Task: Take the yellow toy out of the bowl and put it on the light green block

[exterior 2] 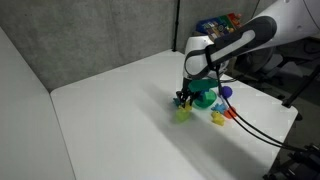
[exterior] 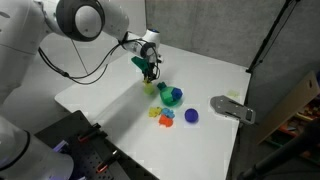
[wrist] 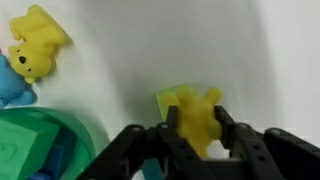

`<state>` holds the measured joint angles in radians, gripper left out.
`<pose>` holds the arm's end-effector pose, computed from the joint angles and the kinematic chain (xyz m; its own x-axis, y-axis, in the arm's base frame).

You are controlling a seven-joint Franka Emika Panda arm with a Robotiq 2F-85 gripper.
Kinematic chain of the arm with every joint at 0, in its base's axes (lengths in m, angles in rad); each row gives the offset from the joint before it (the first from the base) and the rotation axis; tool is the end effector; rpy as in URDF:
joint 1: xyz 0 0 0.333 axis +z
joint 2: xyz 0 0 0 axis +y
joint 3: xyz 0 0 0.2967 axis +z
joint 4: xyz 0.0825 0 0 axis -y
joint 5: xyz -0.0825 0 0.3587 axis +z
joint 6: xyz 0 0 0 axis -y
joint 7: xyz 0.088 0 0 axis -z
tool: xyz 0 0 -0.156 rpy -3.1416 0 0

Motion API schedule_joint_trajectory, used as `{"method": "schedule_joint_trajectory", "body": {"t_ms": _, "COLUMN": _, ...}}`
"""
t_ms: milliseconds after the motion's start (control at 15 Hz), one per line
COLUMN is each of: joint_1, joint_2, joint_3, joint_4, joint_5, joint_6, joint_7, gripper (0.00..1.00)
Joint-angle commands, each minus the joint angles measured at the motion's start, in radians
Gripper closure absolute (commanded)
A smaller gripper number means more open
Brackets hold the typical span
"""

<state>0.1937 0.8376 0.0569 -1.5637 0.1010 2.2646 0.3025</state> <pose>0.6238 0.1642 0.0958 0.9774 -0.1302 -0.1667 -0.1423 -0.9878 -0.0633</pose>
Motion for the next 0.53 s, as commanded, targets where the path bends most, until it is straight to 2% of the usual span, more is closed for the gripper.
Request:
{"method": "schedule_joint_trajectory", "body": {"t_ms": 0, "joint_1": -0.020, "joint_2": 0.050, "joint_3": 0.019, "joint_4": 0.071, "joint_5": 0.025, "joint_6": -0.016, "joint_7": -0.032, "gripper": 0.84}}
{"method": "schedule_joint_trajectory", "body": {"t_ms": 467, "joint_1": -0.033, "joint_2": 0.100, "joint_3": 0.035, "joint_4": 0.117, "joint_5": 0.051, "joint_6": -0.028, "joint_7": -0.048, "gripper": 0.84}}
